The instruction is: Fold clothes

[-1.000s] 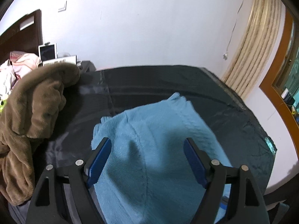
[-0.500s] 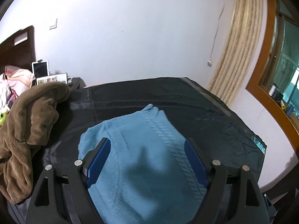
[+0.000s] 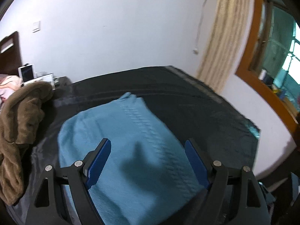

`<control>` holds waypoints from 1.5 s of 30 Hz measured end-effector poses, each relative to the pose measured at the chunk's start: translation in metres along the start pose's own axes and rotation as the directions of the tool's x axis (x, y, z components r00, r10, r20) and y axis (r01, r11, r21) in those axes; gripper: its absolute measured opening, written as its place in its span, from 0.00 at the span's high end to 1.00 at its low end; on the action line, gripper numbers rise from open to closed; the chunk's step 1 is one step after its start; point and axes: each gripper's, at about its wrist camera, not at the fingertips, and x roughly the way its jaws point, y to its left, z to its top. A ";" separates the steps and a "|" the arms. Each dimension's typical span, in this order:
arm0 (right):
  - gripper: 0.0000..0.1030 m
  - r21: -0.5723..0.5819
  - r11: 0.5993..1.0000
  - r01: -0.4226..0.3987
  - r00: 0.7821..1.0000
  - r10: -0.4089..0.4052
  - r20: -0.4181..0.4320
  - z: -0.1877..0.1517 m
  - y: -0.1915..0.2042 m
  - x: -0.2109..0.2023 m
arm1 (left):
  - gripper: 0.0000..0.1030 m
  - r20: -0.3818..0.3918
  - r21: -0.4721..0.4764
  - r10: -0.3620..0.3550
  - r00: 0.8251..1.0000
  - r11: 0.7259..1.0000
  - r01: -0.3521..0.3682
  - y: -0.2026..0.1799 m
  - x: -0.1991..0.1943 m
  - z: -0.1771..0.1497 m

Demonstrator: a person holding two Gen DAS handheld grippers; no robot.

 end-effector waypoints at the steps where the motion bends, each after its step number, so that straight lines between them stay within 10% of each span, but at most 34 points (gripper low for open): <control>1: 0.13 0.007 1.000 -0.003 1.000 0.003 0.001 0.000 -0.002 -0.001 | 0.18 0.012 0.008 -0.002 1.000 1.000 0.001 -0.003 -0.004 0.000; 26: 0.13 0.076 0.997 0.005 0.999 -0.009 0.053 0.005 -0.022 -0.017 | 0.18 0.083 0.037 0.035 0.996 0.999 -0.038 -0.024 -0.023 -0.005; 45: 0.13 0.036 0.999 -0.031 0.989 0.026 0.147 0.033 -0.020 -0.045 | 0.18 0.131 -0.129 0.245 0.961 0.965 -0.228 0.011 -0.051 -0.047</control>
